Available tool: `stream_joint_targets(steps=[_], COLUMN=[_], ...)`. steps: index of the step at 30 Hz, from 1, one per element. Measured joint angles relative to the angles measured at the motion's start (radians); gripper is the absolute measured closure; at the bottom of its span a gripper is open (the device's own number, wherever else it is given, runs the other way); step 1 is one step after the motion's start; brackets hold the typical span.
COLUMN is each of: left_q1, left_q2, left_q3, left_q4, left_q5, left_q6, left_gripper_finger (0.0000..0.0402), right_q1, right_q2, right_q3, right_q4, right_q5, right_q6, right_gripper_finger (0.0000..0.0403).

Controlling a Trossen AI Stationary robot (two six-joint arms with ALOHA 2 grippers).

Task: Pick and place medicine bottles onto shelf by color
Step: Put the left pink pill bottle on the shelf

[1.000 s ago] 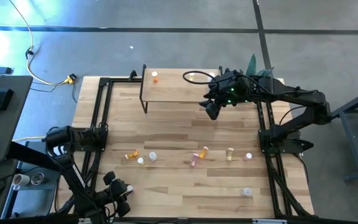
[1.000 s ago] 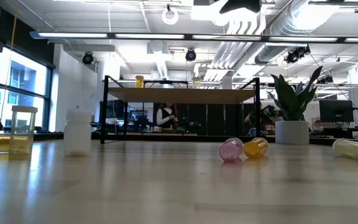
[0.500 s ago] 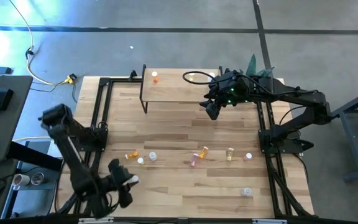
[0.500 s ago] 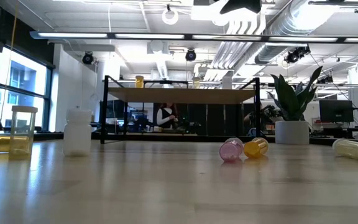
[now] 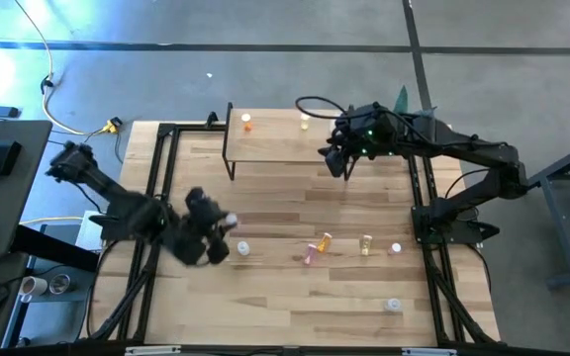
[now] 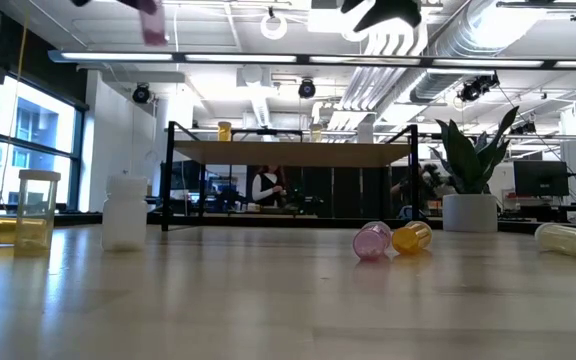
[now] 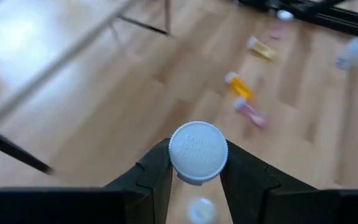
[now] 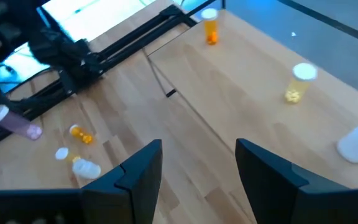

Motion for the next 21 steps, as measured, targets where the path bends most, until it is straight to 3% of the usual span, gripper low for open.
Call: stream_joint_targets(steps=[10,21], left_q1=[0.347,0.76], left_q2=[-0.123,-0.117], left_q3=[0.001,0.001], left_q4=[0.168,0.463], left_q5=[0.093,0.377], left_q6=[0.414,0.74], left_gripper_finger=[0.0291,0.0291], right_q1=[-0.108,-0.222], right_q2=[0.0,0.0], right_q3=[0.0,0.0], right_q4=[0.002,0.002], right_q5=[0.001,0.001], right_q6=[-0.011,-0.024], right_gripper_finger=[0.0208,0.0208])
